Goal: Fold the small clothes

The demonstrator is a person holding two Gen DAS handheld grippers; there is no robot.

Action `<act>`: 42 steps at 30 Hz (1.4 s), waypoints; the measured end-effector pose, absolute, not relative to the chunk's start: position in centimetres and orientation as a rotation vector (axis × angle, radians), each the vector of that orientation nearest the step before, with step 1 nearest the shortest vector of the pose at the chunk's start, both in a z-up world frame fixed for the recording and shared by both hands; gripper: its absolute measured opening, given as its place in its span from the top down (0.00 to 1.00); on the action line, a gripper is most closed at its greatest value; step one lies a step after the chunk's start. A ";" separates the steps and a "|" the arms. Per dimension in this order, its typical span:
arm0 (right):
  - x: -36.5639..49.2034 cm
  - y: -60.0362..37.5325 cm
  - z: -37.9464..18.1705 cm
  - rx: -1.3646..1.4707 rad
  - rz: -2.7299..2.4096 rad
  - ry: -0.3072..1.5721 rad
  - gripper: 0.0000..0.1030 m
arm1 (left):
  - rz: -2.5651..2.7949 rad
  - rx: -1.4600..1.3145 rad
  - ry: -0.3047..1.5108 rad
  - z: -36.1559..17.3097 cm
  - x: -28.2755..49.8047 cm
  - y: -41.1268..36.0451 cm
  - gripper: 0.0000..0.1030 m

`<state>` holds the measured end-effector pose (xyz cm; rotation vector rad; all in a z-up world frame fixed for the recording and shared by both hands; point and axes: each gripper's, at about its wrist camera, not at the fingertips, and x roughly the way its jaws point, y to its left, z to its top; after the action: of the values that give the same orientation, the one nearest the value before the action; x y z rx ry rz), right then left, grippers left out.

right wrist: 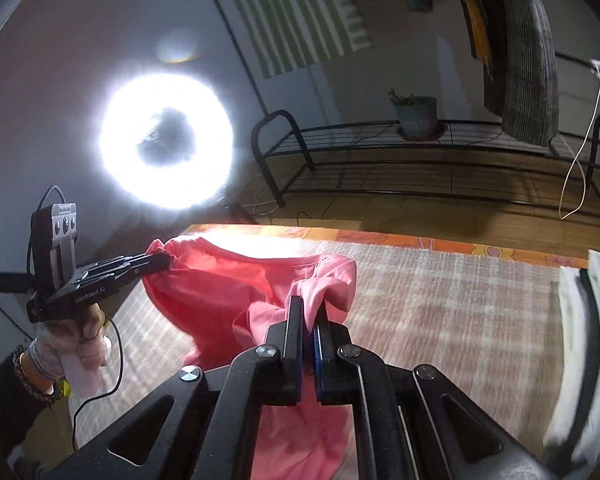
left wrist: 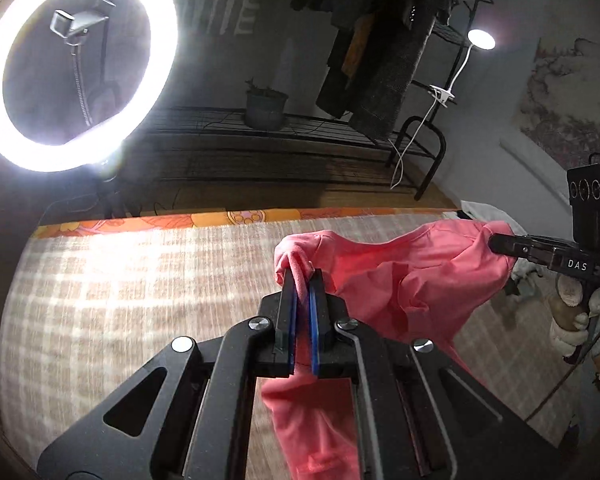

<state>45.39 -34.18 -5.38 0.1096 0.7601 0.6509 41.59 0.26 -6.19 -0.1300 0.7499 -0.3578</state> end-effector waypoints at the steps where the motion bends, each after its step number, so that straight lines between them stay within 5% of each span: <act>1: 44.4 -34.2 -5.1 0.109 0.654 0.759 0.99 | -0.357 -0.128 0.750 -6.1 40.3 0.5 0.98; 31: 20.2 -34.5 -12.1 -0.249 0.564 0.812 0.95 | -0.328 0.138 0.912 -13.6 18.0 0.2 0.97; 35: 18.2 -35.4 -11.3 -0.243 0.572 0.802 0.70 | -0.299 0.162 0.892 -12.4 16.1 0.6 0.90; 40: 17.9 -33.8 -11.0 -0.283 0.592 0.771 0.65 | -0.338 0.213 0.858 -11.7 15.1 -1.8 0.71; 42: 18.8 -32.5 -11.4 -0.317 0.571 0.767 0.46 | -0.378 0.243 0.854 -11.9 14.9 -3.5 0.63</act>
<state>18.77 -32.54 -11.37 -0.3174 0.7675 0.5705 14.89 -3.54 -11.90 0.2433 0.8545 -0.3781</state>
